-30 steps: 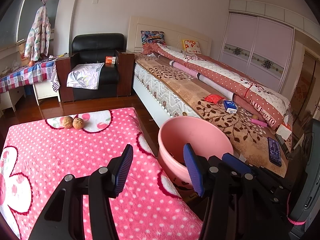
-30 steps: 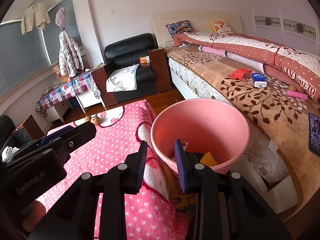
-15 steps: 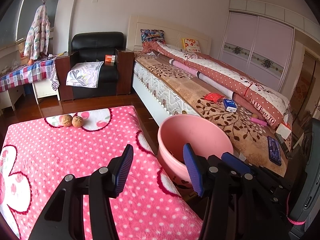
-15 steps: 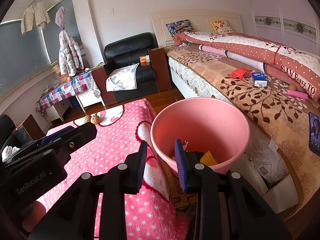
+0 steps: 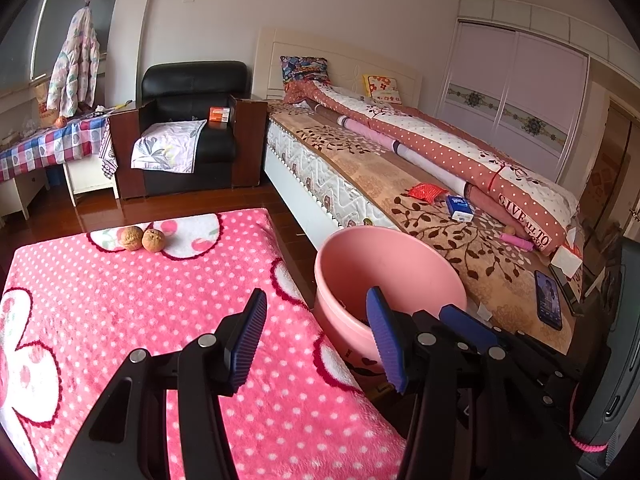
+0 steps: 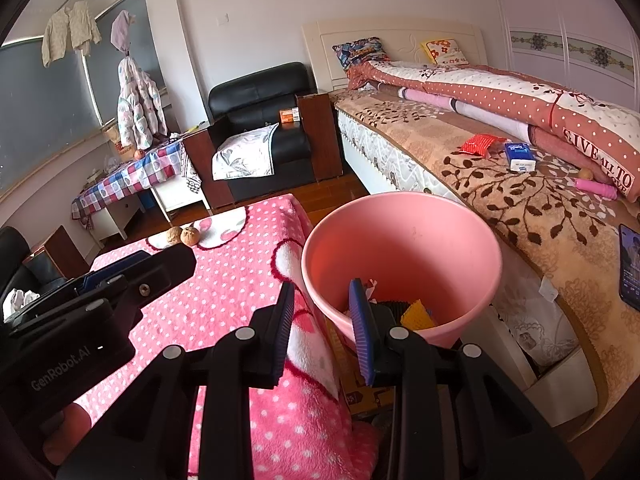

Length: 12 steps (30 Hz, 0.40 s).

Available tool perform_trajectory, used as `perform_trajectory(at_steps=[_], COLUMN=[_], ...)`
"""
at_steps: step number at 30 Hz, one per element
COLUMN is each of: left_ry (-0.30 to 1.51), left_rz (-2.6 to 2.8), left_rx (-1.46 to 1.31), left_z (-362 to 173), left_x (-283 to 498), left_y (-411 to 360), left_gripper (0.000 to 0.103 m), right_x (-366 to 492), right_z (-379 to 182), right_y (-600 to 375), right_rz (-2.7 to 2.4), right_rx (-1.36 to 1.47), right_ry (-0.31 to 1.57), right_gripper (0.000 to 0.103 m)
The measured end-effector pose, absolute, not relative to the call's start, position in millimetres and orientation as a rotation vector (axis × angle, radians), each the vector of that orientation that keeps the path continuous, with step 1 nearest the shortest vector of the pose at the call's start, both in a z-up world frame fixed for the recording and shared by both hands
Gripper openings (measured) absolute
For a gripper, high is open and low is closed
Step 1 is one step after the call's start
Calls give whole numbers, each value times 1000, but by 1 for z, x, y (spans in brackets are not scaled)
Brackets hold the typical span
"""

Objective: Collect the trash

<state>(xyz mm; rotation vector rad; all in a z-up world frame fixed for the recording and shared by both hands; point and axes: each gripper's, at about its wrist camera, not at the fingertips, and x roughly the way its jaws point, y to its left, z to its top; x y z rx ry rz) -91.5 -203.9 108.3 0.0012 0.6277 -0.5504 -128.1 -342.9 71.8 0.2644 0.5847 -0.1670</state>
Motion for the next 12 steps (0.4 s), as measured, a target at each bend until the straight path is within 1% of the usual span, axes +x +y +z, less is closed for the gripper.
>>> perform_trajectory(at_steps=[12], left_ry=[650], left_rz=[-522], left_rx=[-9], left_z=[97], left_x=[-112], left_y=[-200], left_gripper=[52], right_x=[-131], right_z=[66], right_y=[-340], right_rz=[-161], right_rx=[262], right_ry=[592], right_gripper=[29])
